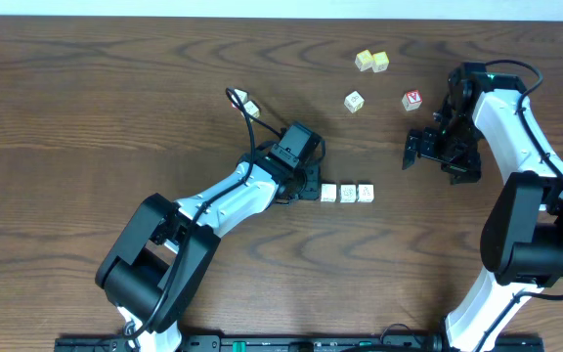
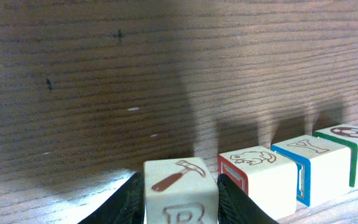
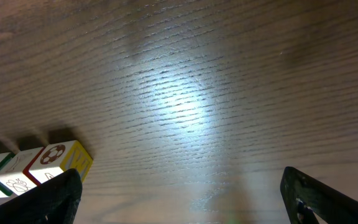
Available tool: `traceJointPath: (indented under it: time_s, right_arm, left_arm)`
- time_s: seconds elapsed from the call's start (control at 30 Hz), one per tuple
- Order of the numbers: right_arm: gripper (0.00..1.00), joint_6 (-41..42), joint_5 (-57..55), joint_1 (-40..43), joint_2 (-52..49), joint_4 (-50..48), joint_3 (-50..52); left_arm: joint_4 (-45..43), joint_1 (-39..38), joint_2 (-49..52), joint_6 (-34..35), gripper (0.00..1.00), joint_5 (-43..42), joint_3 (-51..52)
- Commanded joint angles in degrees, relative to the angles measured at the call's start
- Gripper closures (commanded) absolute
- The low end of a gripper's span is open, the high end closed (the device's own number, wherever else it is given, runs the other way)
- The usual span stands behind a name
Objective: Lift 4 blocks
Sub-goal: 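Lower the B block at the left end of the row, then open the left gripper and lift it up and away to the left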
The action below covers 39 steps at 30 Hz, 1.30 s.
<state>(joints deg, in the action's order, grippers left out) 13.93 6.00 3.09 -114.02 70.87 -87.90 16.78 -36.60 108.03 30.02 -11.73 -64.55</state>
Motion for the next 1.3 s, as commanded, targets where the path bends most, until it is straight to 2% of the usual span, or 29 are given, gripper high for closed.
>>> traceJointPath:
  time_s: [0.0,0.9,1.27]
  right_arm:
    - [0.01,-0.72,0.28,-0.17,0.87,0.00,0.31]
    - [0.01,-0.72,0.28,-0.17,0.87,0.00,0.31]
    - [0.01,-0.72,0.28,-0.17,0.87,0.00,0.31]
  left_arm:
    - [0.48,-0.11,0.55,0.11,0.62,-0.26,-0.59]
    - [0.46,-0.11,0.44,0.11,0.60,-0.94,-0.63]
    - [0.50,-0.11,-1.01,0.13,0.56,-0.94,-0.63]
